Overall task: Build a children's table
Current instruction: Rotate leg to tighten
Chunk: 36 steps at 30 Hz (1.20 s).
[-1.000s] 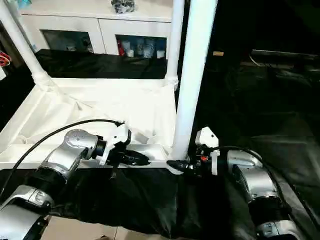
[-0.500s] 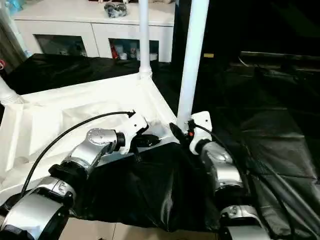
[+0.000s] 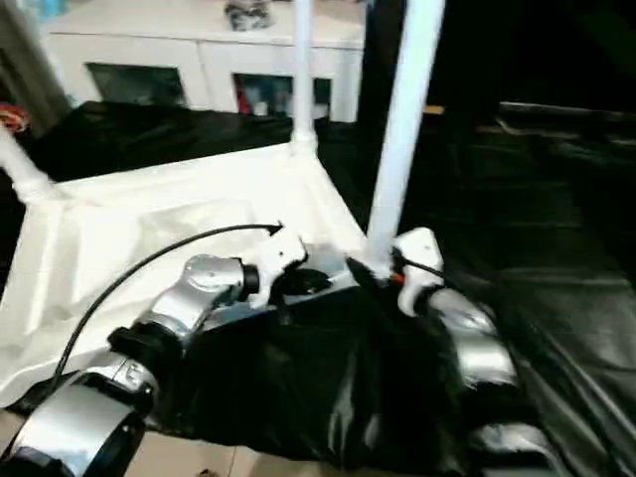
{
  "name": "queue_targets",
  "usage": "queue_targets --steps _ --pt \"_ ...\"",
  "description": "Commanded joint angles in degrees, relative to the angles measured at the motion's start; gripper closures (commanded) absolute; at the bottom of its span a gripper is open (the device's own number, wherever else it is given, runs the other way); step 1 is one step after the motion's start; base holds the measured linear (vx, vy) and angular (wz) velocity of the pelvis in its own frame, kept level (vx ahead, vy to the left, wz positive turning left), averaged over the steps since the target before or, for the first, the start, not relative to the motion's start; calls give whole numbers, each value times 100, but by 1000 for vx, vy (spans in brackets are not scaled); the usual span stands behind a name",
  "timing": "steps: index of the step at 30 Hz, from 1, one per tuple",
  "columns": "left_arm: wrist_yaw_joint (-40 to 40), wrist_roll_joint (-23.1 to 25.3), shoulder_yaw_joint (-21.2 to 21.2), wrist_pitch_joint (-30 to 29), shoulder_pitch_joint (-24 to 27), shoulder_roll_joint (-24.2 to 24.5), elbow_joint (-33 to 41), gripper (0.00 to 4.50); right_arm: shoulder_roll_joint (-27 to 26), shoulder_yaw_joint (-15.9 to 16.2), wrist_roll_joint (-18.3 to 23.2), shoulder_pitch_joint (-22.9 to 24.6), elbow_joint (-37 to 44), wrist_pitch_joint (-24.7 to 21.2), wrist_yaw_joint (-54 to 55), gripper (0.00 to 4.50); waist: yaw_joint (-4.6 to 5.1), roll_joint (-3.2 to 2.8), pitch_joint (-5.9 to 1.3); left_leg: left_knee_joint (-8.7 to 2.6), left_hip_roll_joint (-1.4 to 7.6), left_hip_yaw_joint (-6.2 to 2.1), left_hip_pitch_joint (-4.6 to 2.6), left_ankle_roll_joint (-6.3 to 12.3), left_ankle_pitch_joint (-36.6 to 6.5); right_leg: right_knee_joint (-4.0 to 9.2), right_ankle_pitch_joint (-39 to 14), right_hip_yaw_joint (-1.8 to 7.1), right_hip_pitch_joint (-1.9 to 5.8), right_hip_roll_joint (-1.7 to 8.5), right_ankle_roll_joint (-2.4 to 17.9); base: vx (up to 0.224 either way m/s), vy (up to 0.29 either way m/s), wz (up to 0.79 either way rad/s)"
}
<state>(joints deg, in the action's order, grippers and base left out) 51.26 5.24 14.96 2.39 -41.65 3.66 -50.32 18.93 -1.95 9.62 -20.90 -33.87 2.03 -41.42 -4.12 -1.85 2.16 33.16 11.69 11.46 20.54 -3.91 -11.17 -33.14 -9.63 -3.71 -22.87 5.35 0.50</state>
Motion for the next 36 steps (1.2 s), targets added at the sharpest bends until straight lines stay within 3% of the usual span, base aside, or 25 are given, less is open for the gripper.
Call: queue_targets --steps 1,3,5,8,9,10,12,16,17,18,22,24,25,26,30,31,32,36 --pt "26 -75 -29 195 -74 -40 -12 450 344 -88 226 288 436 -147 -641 63 1 144 -333 -324 142 -42 -23 747 -869 338 -810 197 283 269 1366 0 0 0" --pt "107 -80 -20 230 -11 0 44 450 740 -194 447 584 776 -322 -1142 63 -64 163 -322 -323 144 -49 11 833 -855 339 -914 186 318 276 1304 0 0 0" --pt "177 -95 -7 281 43 28 100 450 982 -240 614 786 1006 -502 -1482 63 -113 180 -317 -313 145 -45 16 889 -880 356 -1102 178 307 280 1224 0 0 0" --pt "230 -191 -55 362 135 25 245 450 1143 -202 772 984 1329 -712 -1753 63 -104 184 -304 -327 145 -62 52 843 -963 391 -1525 148 301 284 1079 0 0 0" --pt "248 -266 -102 357 175 13 332 450 1157 -181 819 1027 1448 -772 -1782 63 -102 155 -308 -333 149 -69 44 811 -986 404 -1646 143 291 295 1054 0 0 0" --pt "409 -417 -163 194 232 14 509 450 1138 -163 889 1046 1587 -854 -1770 63 -106 174 -320 -321 148 -65 25 759 -974 420 -1738 146 276 295 1012 0 0 0" --pt "577 -583 -237 -91 313 61 814 406 1076 -146 1065 1063 1858 -1050 -1760 59 -125 169 -335 -313 165 -61 22 766 -806 370 -1443 168 272 293 1131 0 0 0" --pt "698 -649 -255 -381 395 212 1166 397 1058 -78 1267 1139 2243 -1349 -1891 59 -148 134 -347 -302 211 -74 35 862 -565 269 -729 160 264 270 1381 0 0 0" --pt "781 -680 -265 -554 452 354 1414 363 1021 0 1286 1143 2351 -1427 -1932 59 -144 129 -349 -296 207 -73 34 870 -555 253 -648 156 263 273 1402 0 0 0" --pt "796 -687 -269 -586 463 384 1464 363 1012 17 1288 1142 2370 -1440 -1940 59 -140 132 -345 -299 203 -72 37 868 -582 251 -658 155 266 278 1409 0 0 0" --pt "1065 -966 -420 -1389 691 843 2328 359 713 159 1282 976 2346 -1504 -1859 59 -89 144 -326 -323 190 -59 20 704 -775 282 -1054 166 250 289 1367 0 0 0" --pt "1377 -1113 -463 -1877 925 1275 2906 318 554 312 1234 874 2312 -1536 -1828 59 -83 137 -313 -339 192 -63 7 607 -833 297 -1236 175 232 289 1320 0 0 0" --pt "1428 -1125 -458 -1951 966 1358 2995 325 534 335 1230 858 2310 -1548 -1814 59 -72 129 -304 -360 195 -76 14 544 -845 288 -1313 178 229 284 1283 0 0 0" --pt "1545 -1143 -445 -2105 1068 1547 3192 323 493 376 1240 830 2320 -1587 -1796 59 -68 148 -304 -356 197 -65 -24 490 -890 303 -1351 186 200 270 1239 0 0 0" --pt "1837 -1224 -419 -2576 1420 2110 3781 272 216 431 1152 629 2181 -1536 -1474 59 -70 104 -309 -368 198 -70 -54 339 -854 257 -1247 205 183 271 1230 0 0 0" --pt "1866 -1237 -421 -2637 1470 2181 3855 276 154 434 1124 585 2132 -1510 -1398 59 -43 98 -298 -381 180 -71 -10 322 -801 246 -1198 200 203 253 1214 0 0 0" --pt "1901 -1264 -430 -2731 1543 2265 3951 278 27 428 1032 490 2000 -1446 -1194 59 -38 97 -297 -380 181 -65 -42 280 -817 251 -1186 207 185 253 1220 0 0 0" --pt "1936 -1397 -400 -3225 1780 2488 4358 249 -487 374 687 75 1329 -1179 -330 59 -11 82 -299 -384 158 -46 -61 98 -872 242 -1169 221 168 251 1274 0 0 0"
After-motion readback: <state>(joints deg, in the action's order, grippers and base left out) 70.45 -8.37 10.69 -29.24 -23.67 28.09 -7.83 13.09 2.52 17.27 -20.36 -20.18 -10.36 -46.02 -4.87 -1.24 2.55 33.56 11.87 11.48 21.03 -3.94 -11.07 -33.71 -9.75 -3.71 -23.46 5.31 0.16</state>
